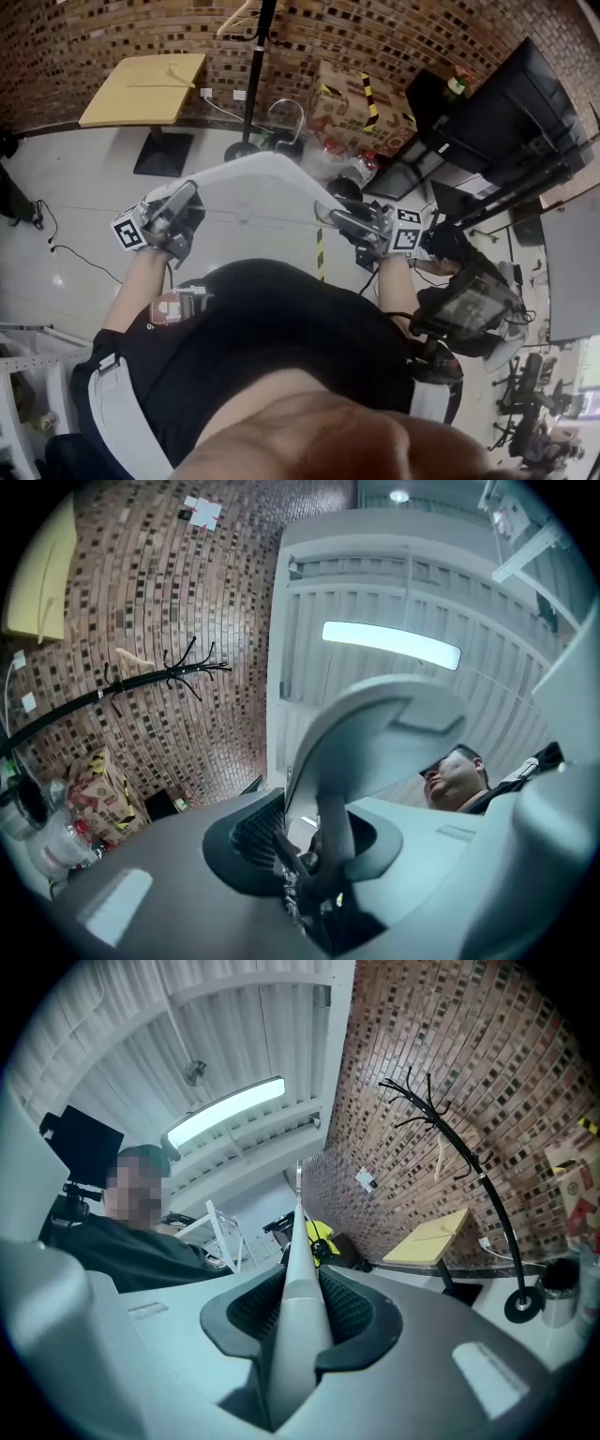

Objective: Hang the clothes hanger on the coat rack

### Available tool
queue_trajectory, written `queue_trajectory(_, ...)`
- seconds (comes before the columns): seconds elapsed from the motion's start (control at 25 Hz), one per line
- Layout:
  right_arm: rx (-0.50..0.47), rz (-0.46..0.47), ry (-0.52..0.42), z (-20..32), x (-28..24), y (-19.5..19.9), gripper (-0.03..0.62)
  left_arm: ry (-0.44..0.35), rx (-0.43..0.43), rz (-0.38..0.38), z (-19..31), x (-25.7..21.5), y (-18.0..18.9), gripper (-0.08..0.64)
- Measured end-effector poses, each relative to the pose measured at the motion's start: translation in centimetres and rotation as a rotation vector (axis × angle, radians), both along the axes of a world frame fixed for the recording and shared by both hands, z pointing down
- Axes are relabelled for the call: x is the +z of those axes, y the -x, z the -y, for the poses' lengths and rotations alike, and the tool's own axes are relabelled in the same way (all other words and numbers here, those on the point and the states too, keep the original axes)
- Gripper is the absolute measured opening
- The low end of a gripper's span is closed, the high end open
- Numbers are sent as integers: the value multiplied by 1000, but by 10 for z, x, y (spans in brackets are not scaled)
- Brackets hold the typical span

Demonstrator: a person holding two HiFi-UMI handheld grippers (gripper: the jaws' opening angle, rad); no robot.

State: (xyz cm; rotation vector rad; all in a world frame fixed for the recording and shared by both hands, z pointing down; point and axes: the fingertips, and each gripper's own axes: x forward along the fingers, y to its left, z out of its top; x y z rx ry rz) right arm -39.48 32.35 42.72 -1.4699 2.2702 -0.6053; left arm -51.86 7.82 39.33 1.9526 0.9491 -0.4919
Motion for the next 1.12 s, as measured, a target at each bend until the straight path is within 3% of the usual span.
queue_trajectory(0.32,29,28,-26,133,-10,-22,123,-9,43,39,148,-23,-32,101)
queue_trajectory(0.48,32,58,-14,162,4,-38,123,3,47,47,163,-7,-47,101)
queue_trajectory(0.76,23,59,-2,165,29,-70,123,51,52,74,163,19,-74,101)
queue_trajectory(1.0,-38,72,-31,159,26,-178,123,-17,-52,86,153,12,-168,100)
queue_trajectory(1.12,-89,68,-34,152,19,-230,123,1,-95,83,133,1,-207,101)
